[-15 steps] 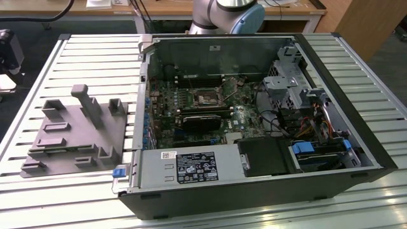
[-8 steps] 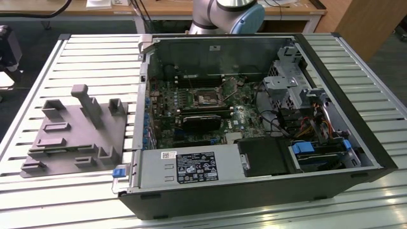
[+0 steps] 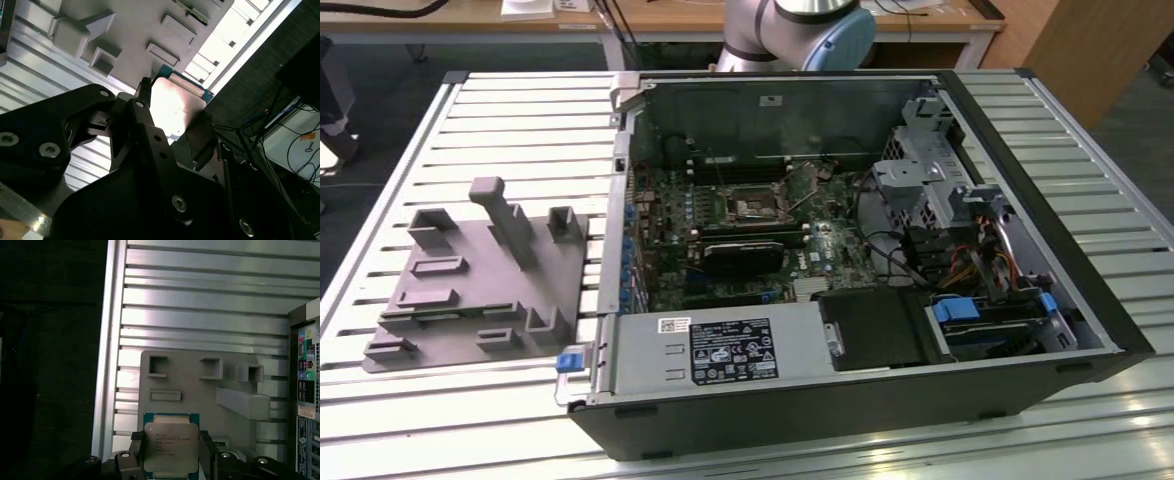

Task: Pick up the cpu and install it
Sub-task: 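Pick up the cpu and move it towards the insertion slot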

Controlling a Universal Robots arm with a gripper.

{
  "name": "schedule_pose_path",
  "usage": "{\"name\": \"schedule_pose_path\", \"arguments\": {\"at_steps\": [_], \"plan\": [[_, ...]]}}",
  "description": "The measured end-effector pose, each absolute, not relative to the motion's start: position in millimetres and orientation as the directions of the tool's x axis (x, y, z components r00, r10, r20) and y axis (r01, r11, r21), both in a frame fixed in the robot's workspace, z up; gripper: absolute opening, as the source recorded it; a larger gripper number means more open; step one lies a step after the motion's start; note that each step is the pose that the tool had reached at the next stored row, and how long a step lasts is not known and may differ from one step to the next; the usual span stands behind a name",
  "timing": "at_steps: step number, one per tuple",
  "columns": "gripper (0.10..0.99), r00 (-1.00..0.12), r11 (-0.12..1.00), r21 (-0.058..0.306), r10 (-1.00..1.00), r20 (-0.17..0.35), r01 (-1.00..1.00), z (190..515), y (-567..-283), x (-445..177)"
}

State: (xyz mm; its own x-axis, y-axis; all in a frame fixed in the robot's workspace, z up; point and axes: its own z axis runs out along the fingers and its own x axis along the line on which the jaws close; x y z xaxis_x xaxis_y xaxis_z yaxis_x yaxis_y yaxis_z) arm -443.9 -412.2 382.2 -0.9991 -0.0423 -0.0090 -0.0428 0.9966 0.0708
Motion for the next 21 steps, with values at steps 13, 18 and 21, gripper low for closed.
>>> {"name": "schedule_pose_path", "arguments": {"at_steps": [13, 18, 21], "plan": [[0.529, -0.999, 0.997, 0.071, -0.042, -0.009, -0.043, 424.4, -411.4, -443.9], [0.529, -0.999, 0.997, 0.071, -0.042, -0.009, -0.043, 431.7, -410.8, -441.6], [0.529, -0.999, 0.997, 0.071, -0.042, -0.009, -0.043, 431.7, -410.8, -433.5]]}}
